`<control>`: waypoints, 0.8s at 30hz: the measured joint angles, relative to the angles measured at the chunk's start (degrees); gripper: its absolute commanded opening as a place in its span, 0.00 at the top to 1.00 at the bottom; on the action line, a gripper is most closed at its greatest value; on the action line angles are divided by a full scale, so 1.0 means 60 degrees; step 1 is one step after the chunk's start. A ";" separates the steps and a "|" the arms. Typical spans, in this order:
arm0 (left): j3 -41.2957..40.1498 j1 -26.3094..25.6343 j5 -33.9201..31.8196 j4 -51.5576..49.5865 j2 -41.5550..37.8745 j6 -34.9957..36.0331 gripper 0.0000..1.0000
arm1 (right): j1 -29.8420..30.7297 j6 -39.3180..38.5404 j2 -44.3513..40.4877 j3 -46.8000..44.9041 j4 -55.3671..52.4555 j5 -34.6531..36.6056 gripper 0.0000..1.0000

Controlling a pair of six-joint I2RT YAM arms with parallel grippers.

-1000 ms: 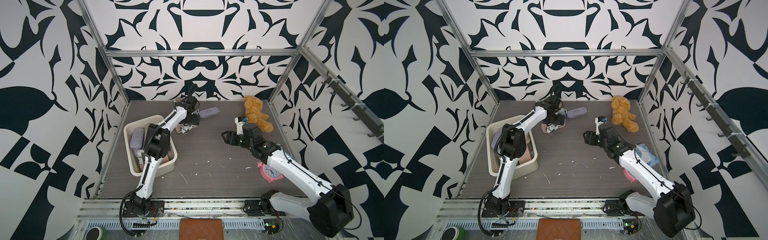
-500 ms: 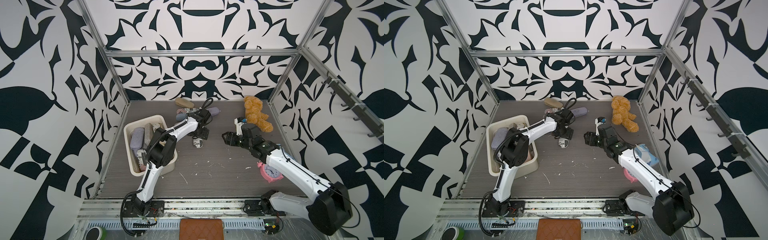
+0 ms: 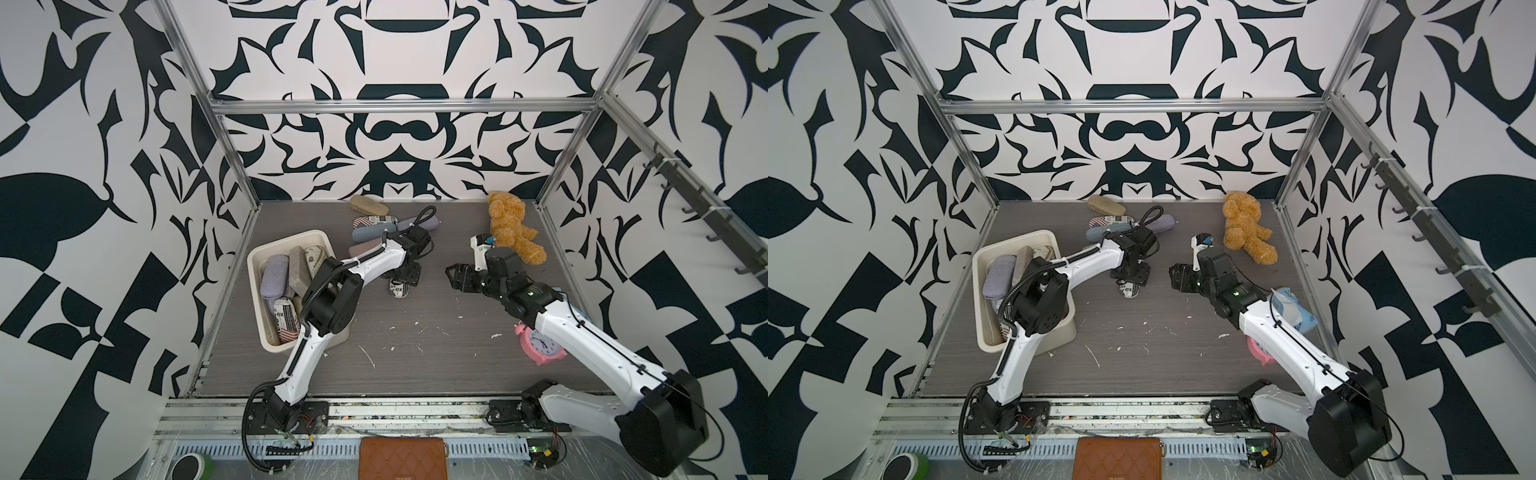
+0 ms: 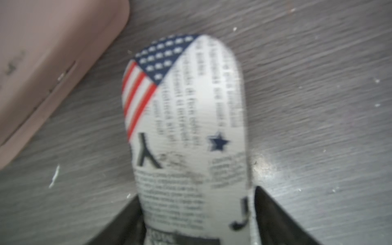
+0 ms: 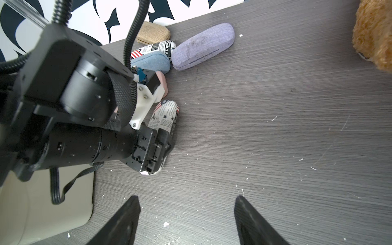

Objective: Put the glasses cases into the storage boxes
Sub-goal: Pick up the glasses case at the center of the board.

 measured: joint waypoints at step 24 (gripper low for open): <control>-0.3687 0.0324 -0.1854 -0.0943 -1.0262 0.0991 0.42 | -0.0004 0.0033 -0.0004 0.0000 0.0149 -0.0233 0.29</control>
